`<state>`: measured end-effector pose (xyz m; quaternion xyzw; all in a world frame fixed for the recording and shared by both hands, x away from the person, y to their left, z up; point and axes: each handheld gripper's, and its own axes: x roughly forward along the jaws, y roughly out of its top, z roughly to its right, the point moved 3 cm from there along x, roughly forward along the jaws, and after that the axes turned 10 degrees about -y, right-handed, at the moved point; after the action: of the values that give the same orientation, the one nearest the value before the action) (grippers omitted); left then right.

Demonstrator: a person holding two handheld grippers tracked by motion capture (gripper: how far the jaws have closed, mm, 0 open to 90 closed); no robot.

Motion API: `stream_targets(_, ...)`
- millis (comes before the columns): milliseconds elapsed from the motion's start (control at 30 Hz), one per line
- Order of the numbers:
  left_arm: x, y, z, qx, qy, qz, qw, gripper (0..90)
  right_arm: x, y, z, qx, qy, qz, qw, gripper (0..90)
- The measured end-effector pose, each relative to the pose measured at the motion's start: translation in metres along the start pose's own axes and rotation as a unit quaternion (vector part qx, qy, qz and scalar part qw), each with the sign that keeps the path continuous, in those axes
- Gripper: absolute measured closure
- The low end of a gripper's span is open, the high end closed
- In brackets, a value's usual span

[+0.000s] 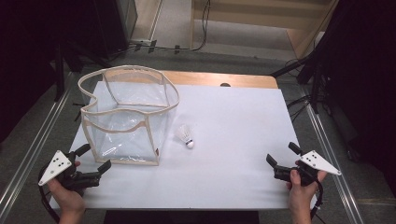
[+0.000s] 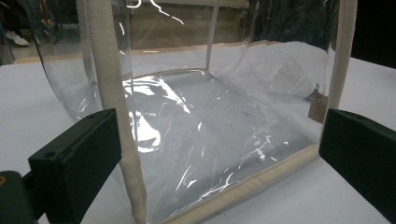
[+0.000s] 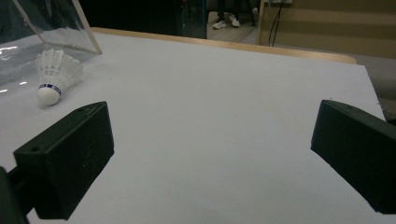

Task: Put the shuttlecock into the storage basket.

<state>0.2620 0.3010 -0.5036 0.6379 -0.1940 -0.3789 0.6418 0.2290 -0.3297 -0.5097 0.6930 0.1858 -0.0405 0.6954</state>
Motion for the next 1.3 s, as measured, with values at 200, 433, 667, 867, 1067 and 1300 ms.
stream_targets(200,0.000,0.000,0.000,0.000,0.001,-0.001,1.0000,0.0,0.001,0.005,-0.010,-0.018,0.005,-0.003,0.9998,0.0)
stream_targets(433,0.000,0.000,0.000,0.000,0.002,-0.001,1.0000,0.0,0.008,0.015,-0.025,-0.024,0.022,-0.018,0.9993,0.0)
stream_targets(667,0.000,0.000,0.001,0.002,0.003,-0.004,1.0000,0.0,0.017,0.022,-0.042,-0.043,0.049,-0.029,0.9974,0.0)
stream_targets(867,0.000,0.000,0.000,0.002,0.003,-0.004,1.0000,0.0,0.025,0.028,-0.051,-0.055,0.060,-0.036,0.9960,0.0)
stream_targets(1067,0.000,0.000,0.000,0.001,0.002,-0.004,1.0000,0.0,0.031,0.033,-0.061,-0.062,0.080,-0.032,0.9944,0.0)
stream_targets(1300,0.000,0.000,0.000,0.002,0.002,-0.004,1.0000,0.0,0.037,0.041,-0.069,-0.069,0.087,-0.033,0.9933,0.0)
